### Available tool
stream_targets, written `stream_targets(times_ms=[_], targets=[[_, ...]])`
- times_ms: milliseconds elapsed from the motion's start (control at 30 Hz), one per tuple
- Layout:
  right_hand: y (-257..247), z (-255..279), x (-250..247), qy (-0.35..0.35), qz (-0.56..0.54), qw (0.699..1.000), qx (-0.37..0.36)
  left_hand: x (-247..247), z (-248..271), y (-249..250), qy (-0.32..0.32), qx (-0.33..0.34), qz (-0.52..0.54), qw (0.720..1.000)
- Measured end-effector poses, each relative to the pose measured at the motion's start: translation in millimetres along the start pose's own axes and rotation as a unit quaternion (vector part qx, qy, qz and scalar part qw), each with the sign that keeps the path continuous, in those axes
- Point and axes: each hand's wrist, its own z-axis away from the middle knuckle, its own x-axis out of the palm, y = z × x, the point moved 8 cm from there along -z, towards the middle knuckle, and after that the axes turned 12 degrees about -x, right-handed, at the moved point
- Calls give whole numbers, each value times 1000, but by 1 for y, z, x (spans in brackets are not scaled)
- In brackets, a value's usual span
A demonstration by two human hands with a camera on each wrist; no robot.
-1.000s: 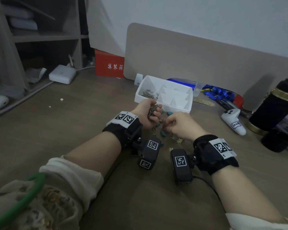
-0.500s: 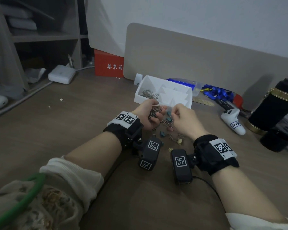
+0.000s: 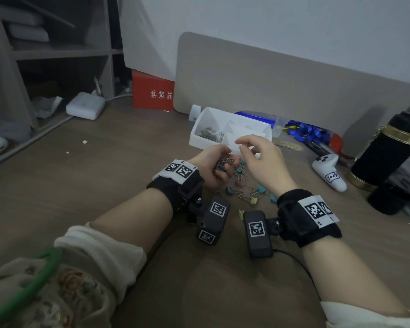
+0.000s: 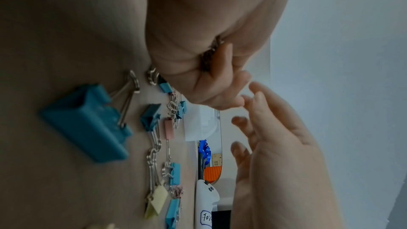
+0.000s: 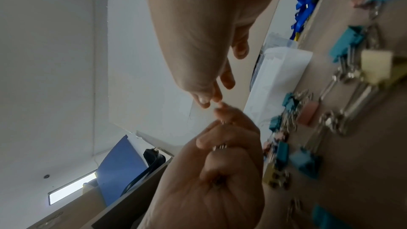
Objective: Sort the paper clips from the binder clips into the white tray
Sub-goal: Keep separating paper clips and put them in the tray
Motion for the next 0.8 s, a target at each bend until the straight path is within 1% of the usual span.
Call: stream_targets(times_ms=[33, 67, 133, 200, 233, 300, 467, 533, 700, 800], targets=[[5, 0, -4, -2, 15, 1000, 15, 0, 1, 0, 4, 1, 7, 1000], [12, 2, -6, -21, 31, 999, 35, -1, 1, 0, 8, 1, 12, 1000], [28, 7, -5, -103, 72, 988, 85, -1, 1, 0, 12, 5, 13, 1000], [41, 18, 0, -192, 90, 968, 132, -1, 1, 1, 15, 10, 13, 1000], [45, 22, 2, -223, 87, 959, 149, -1, 1, 1, 15, 10, 12, 1000], [50, 28, 3, -260, 79, 948, 167, 0, 2, 0, 14, 10, 9, 1000], [46, 32, 5, -312, 75, 933, 162, -1, 2, 1, 15, 7, 8, 1000], [47, 34, 10, -322, 73, 930, 160, -1, 2, 0, 16, 8, 7, 1000], [53, 34, 17, -282, 66, 944, 157, -1, 3, 0, 17, 11, 8, 1000], [54, 35, 22, -275, 69, 946, 159, -1, 2, 0, 20, 12, 6, 1000]])
